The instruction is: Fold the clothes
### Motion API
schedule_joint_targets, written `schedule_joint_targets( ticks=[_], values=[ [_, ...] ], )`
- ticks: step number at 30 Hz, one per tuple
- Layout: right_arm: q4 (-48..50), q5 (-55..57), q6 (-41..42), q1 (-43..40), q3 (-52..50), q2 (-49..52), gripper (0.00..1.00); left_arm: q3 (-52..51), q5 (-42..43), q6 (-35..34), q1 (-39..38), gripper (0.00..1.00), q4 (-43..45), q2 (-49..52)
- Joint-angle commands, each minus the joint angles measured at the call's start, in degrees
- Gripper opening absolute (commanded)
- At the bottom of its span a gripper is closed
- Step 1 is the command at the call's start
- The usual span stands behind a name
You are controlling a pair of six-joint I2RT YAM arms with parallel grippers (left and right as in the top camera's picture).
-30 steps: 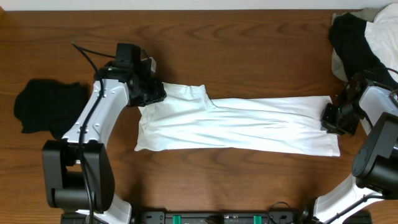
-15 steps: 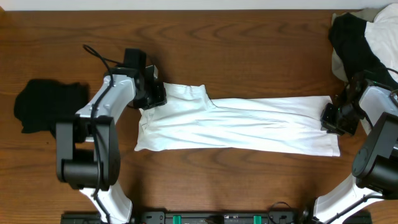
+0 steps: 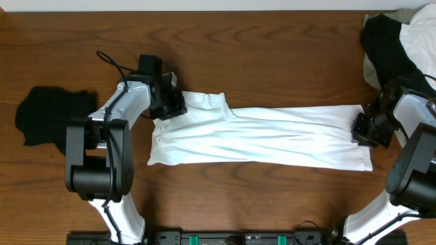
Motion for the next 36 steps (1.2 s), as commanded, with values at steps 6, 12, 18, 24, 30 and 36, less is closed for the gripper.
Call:
schedule_joint_targets(
  ticks=[6, 12, 18, 24, 30, 36],
  values=[
    [-0.07, -0.39, 0.44, -0.74, -0.44, 1.51, 0.16, 0.42, -3.91, -1.46, -0.24, 0.41, 6.19, 1.20],
    [-0.07, -0.39, 0.44, -0.74, -0.44, 1.51, 0.16, 0.42, -5.40, -2.23, -0.24, 0.43, 11.19, 1.22],
    [-0.04, -0.39, 0.44, -0.74, -0.44, 1.51, 0.16, 0.42, -7.02, -2.23, -0.24, 0.43, 12.96, 2.91],
    [-0.07, -0.39, 0.44, -0.74, -0.44, 1.51, 0.16, 0.42, -6.58, -2.21, -0.24, 0.43, 14.45, 6.05],
    [-0.04, -0.37, 0.42, -0.74, -0.44, 1.51, 0.15, 0.42, -2.51, -2.21, -0.24, 0.06, 14.64, 6.23],
    [-0.09, -0.37, 0.44, -0.74, -0.44, 1.51, 0.15, 0.44, -1.07, -2.16, -0.22, 0.06, 13.27, 4.68]
  ],
)
